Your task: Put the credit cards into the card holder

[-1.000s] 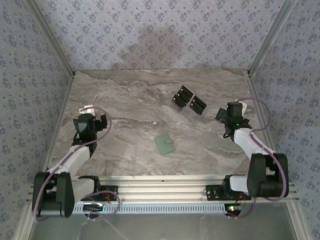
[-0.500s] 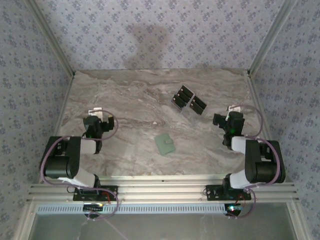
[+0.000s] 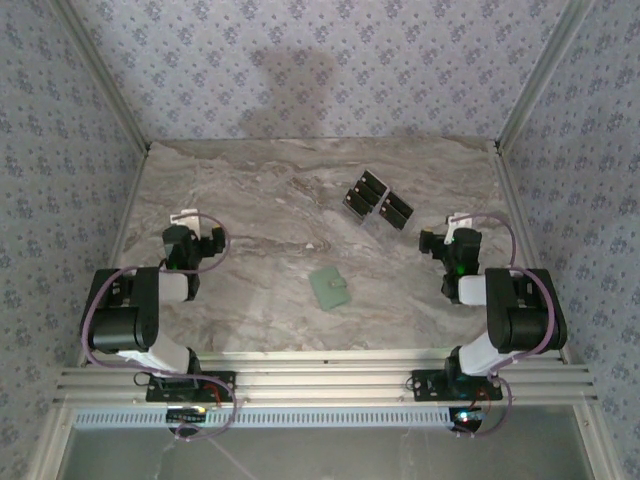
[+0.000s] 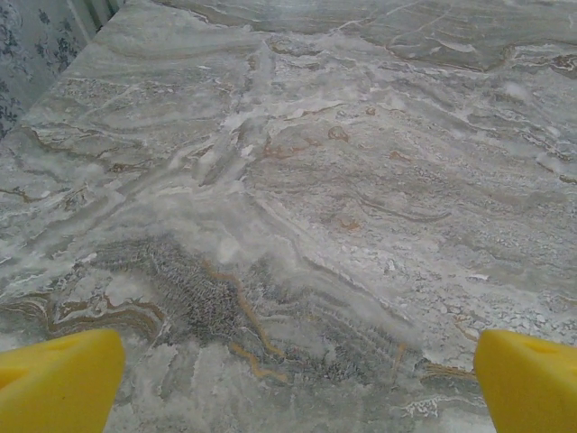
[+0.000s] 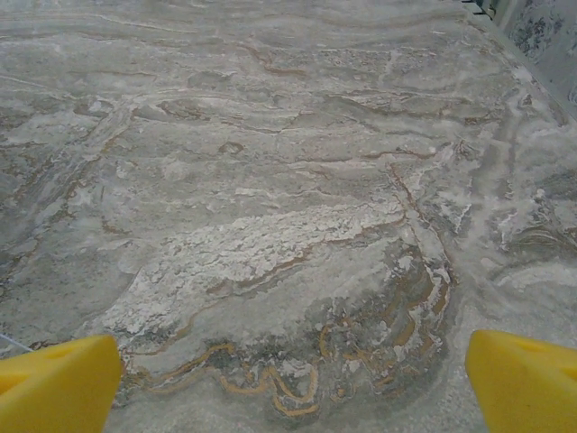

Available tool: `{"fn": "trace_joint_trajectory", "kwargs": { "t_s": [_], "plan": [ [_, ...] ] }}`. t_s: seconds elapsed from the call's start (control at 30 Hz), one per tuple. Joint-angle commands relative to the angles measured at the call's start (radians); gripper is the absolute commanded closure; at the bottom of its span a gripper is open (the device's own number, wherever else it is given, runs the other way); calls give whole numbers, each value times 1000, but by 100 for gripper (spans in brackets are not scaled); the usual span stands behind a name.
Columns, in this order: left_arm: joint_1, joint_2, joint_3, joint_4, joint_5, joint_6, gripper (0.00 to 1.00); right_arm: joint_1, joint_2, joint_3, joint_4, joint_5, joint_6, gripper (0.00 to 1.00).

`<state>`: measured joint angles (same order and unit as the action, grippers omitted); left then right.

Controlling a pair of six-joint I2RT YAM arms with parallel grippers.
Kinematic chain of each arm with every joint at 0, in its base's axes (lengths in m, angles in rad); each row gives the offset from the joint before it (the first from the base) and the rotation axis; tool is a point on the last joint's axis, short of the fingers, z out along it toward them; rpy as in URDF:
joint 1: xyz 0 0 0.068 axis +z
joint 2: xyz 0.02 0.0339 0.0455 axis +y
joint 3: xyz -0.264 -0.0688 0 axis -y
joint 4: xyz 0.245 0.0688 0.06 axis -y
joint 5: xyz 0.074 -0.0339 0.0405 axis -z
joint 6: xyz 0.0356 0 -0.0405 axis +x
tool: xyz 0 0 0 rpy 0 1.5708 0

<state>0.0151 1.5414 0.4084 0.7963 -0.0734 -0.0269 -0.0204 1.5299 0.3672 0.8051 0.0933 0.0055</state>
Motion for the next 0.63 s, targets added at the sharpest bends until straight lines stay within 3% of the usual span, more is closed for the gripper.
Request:
{"fn": "trace_joint_trajectory", "kwargs": {
  "t_s": [0.0,0.6],
  "plan": [
    [6,1,12,12,21,-7,0,8,-8,12,34,20,-22,0],
    [-3,-1,7,21,5,-2,0,-4,-6,17,23,-11,-19,0]
  ]
}}
